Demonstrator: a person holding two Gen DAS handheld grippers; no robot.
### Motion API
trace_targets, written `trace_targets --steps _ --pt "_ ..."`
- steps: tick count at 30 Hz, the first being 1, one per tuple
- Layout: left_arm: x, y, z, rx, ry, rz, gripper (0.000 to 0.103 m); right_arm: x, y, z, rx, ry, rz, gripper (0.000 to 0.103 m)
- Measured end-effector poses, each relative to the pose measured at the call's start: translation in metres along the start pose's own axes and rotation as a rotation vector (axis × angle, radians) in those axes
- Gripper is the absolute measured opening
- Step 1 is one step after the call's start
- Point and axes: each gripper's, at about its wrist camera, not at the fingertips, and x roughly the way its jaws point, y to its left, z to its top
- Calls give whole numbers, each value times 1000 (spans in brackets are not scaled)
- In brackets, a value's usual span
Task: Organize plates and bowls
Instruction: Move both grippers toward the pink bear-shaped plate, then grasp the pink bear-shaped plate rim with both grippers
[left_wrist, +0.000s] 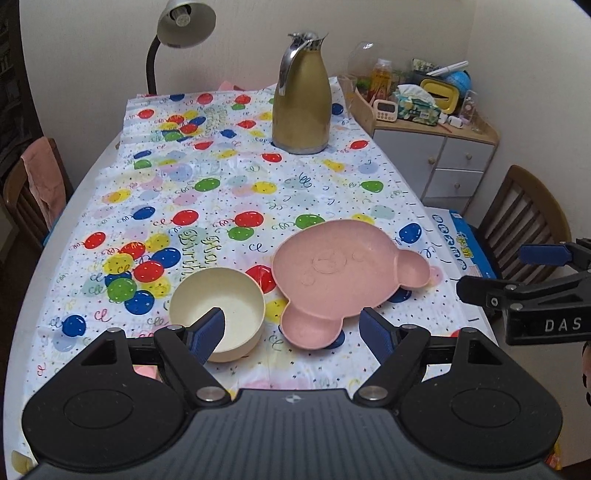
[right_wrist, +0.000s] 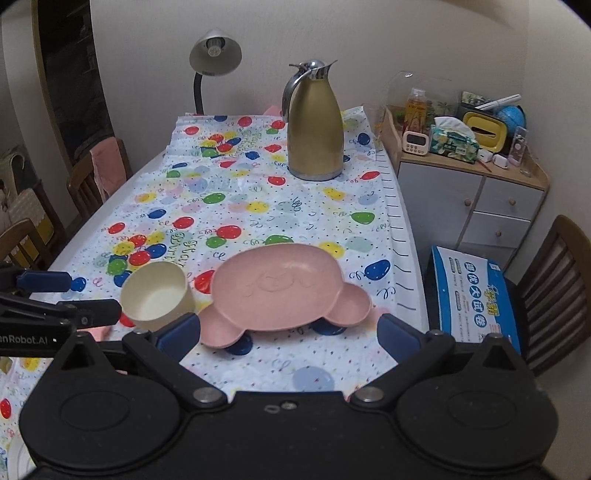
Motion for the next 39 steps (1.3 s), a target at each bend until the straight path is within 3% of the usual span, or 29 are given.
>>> trace_targets --steps 5,11,21,31,35,39 --pt "37 -5 9 -16 39 22 80 40 -25 18 -27 36 24 100" --pt "79 -5 19 -35 72 21 80 90 -46 35 -48 77 53 91" --pt "135 -8 21 -67 134 22 79 174 -69 46 -44 159 81 59" --pt "163 -1 29 -110 178 49 73 207 -79 53 -56 201 114 44" --pt "173 -6 28 -107 192 57 62 218 -83 52 -46 217 128 40" --pt "174 -6 28 -108 193 51 59 228 -86 49 -47 229 119 38"
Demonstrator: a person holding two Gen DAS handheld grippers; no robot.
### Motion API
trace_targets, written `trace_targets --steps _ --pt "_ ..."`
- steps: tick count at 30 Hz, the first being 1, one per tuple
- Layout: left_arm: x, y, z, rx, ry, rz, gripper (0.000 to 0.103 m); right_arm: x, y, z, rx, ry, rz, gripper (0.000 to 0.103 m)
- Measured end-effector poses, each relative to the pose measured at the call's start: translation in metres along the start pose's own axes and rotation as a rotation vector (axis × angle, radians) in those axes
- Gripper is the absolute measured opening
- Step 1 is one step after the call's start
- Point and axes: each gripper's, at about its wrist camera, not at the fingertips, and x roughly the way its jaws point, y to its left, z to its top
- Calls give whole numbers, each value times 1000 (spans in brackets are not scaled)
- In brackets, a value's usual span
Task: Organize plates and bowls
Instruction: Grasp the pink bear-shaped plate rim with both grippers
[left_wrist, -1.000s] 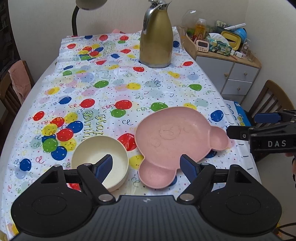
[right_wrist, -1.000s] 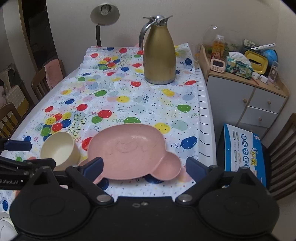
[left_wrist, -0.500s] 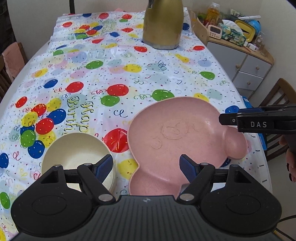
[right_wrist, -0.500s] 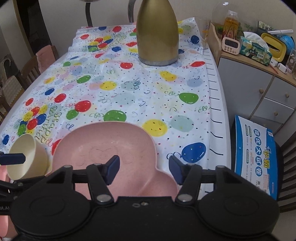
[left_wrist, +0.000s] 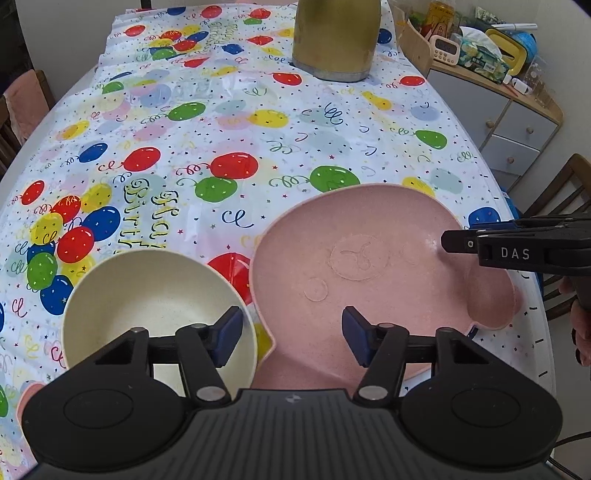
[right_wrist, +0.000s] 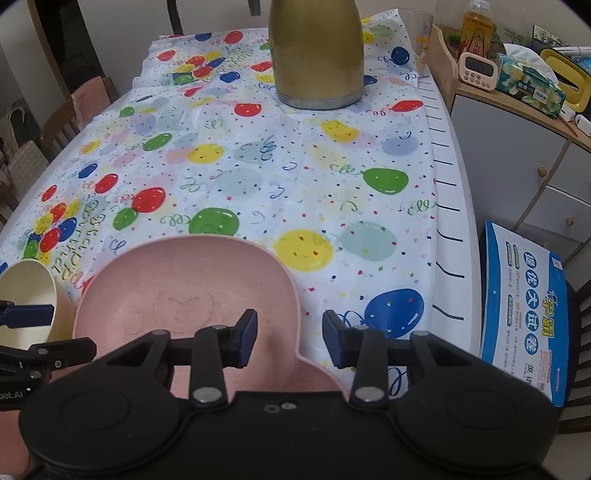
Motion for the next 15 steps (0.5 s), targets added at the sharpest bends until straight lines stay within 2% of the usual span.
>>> trace_targets --steps 6,10,13,15 --pt "-10 20 6 -61 20 -32 59 6 -6 -2 8 4 19 37" --pt "-22 25 15 -108 20 -85 58 4 -10 -3 17 0 41 37" --pt "-31 15 23 -98 -8 -136 58 6 -14 -3 29 4 49 37" --pt "-31 7 27 -77 -13 -145 58 7 -16 -3 36 6 59 37"
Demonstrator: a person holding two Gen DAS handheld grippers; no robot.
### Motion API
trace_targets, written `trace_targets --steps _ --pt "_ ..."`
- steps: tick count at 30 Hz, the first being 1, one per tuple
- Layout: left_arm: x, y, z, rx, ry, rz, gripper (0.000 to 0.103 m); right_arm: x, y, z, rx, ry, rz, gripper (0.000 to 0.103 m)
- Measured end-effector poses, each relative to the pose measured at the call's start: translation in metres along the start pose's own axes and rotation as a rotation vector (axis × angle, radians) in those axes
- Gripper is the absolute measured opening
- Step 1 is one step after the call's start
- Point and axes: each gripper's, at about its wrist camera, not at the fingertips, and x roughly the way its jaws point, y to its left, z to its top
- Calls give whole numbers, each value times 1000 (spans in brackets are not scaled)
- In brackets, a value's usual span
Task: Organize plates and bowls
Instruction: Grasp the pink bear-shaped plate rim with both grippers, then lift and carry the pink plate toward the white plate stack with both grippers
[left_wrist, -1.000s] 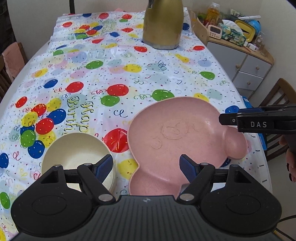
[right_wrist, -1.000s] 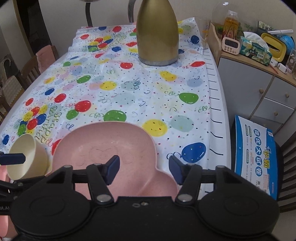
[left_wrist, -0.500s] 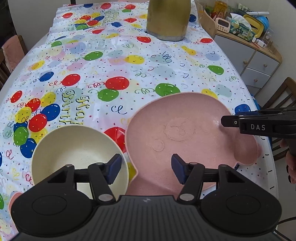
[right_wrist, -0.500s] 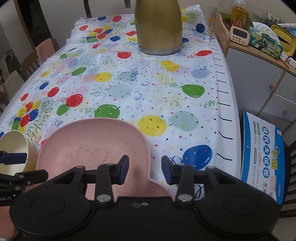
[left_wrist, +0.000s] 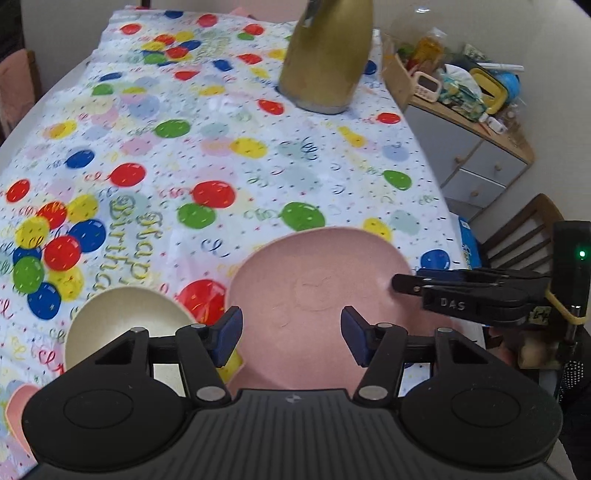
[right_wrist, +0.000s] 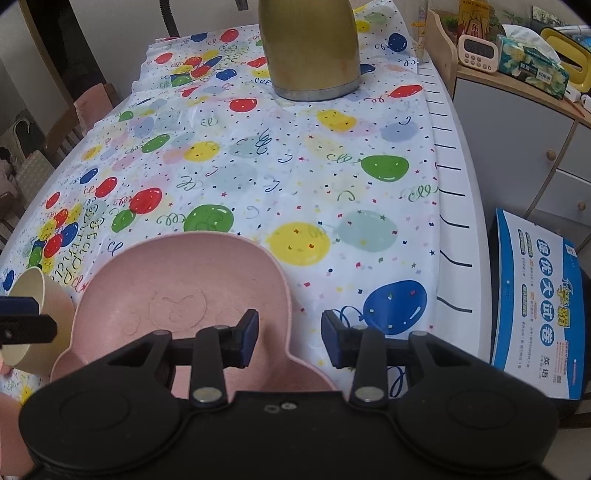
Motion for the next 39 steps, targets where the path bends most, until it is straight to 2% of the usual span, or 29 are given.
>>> trace_targets --steps 2,7,9,11,17,19,21,25,27,29,35,39 --pt "8 1 2 -10 6 14 58 0 0 0 0 3 7 37" --pt "37 17 1 -41 39 95 46 1 1 1 -1 9 19 37" --pt "43 19 0 -40 49 103 41 3 0 -1 -4 14 17 37" --pt "46 19 -1 -36 47 113 40 6 0 -2 -3 21 24 36" --pt "49 14 -2 -28 53 162 34 11 0 -3 1 26 30 27" --pt "50 13 -2 -19 56 163 33 13 -2 -3 10 29 39 23" --pt "50 17 -1 -35 66 164 27 14 -2 -3 12 29 45 20" --pt "49 23 1 -63 79 149 26 13 0 -2 18 23 46 14" --pt "49 22 1 -62 88 143 26 9 -7 -3 51 20 80 9" --pt "52 19 -1 -63 102 127 26 2 -12 -5 58 17 114 8" --pt "60 6 -6 -33 130 115 26 -11 -25 -18 67 28 129 7" --pt "62 1 -11 -21 132 130 17 -12 -38 -30 121 38 138 7"
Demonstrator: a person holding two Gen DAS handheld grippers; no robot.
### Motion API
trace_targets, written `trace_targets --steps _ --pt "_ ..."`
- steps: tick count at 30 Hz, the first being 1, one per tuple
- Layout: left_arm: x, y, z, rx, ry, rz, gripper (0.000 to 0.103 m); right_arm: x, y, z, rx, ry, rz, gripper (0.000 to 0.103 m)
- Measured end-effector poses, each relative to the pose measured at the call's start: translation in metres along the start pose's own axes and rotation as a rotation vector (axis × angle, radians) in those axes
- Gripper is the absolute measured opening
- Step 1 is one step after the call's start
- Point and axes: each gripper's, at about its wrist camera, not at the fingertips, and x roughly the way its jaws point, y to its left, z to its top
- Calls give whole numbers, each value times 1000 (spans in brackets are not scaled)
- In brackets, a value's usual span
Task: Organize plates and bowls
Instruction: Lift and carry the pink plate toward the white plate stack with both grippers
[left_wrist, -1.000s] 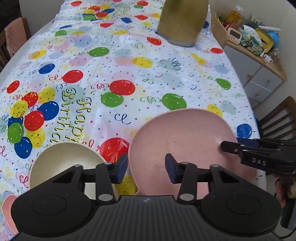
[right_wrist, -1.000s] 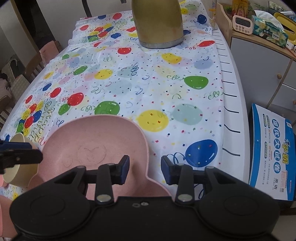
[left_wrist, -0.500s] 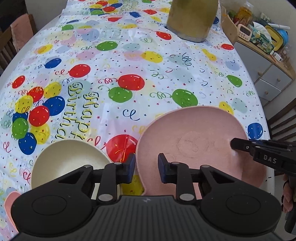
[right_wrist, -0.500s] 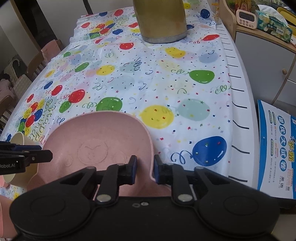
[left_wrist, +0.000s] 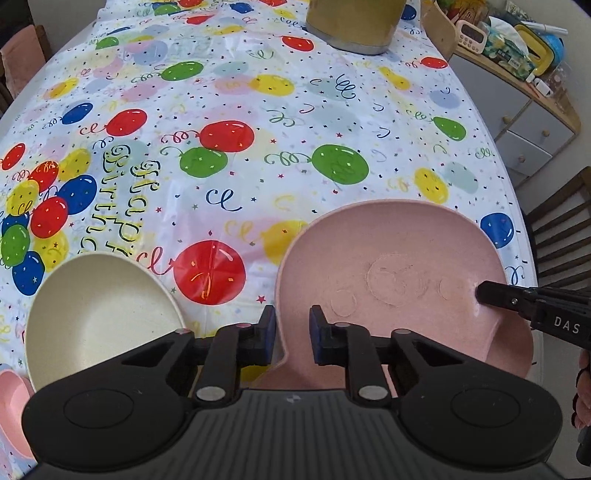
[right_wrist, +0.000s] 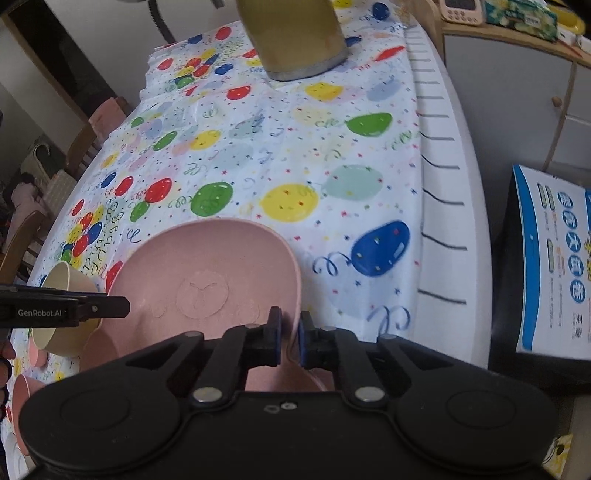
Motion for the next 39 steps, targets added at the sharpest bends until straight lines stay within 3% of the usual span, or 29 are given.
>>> trace_targets --steps 3,17,24,39 --pt "-2 1 -3 -9 3 4 12 -1 -4 -5 33 -5 6 7" --pt "-56 4 -61 22 32 -74 12 -44 13 -43 100 -22 -39 7" --pt "-97 20 -102 38 42 -113 12 -84 41 -77 123 -29 -68 7" --pt "-196 69 -183 110 -2 -166 12 -167 138 -154 155 -73 -138 8"
